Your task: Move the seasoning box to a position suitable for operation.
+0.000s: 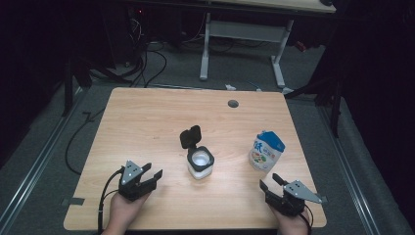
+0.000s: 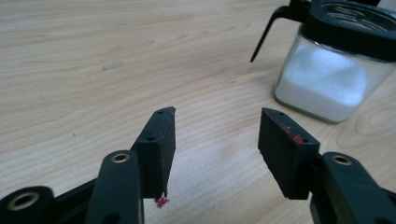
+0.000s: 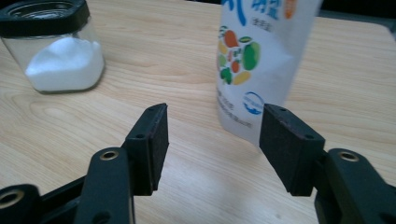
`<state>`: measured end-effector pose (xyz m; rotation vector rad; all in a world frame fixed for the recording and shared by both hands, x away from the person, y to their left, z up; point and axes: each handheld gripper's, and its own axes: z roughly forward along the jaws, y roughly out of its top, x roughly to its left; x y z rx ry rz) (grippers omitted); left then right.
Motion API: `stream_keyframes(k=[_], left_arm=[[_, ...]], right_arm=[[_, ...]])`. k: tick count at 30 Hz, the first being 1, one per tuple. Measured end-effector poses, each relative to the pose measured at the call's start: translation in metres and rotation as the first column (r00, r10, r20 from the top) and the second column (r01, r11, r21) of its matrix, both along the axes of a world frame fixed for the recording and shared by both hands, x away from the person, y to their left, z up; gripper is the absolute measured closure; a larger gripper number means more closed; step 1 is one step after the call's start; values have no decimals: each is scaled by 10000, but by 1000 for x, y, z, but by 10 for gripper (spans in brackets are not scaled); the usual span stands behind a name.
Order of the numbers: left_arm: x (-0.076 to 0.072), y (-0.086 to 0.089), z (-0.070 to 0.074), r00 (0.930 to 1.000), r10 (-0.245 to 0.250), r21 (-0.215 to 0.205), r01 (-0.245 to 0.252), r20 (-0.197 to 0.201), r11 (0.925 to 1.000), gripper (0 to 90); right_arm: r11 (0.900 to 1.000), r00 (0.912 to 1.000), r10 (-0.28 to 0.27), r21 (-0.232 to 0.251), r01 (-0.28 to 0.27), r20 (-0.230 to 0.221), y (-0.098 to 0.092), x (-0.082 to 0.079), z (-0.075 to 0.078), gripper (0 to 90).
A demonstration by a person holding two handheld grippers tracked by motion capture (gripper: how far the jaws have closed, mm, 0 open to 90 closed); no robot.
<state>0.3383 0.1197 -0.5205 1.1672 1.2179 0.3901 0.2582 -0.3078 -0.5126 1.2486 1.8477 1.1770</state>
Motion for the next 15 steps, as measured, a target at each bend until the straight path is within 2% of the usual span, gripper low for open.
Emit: stream_keyframes(k=[3, 7, 11, 15], left_arm=[[5, -2, 2, 9999, 110, 32, -110, -17, 9999, 503], [12, -9, 1, 9998, 182, 403, -186, 116, 9990, 553], [22, -18, 5, 9998, 192, 379, -194, 42, 9991, 617], [32, -28, 12, 9999, 130, 257, -130, 3, 9996, 671]], right_arm=[[9997, 9996, 252, 15, -252, -114, 8, 6, -2, 451], [9979, 9976, 636, -64, -638, -268, 19, 16, -3, 485], [9948, 9942, 975, -239, -986, -445, 35, 30, -1, 541], [9906, 9894, 1358, -101, -1365, -522, 52, 44, 1, 587]])
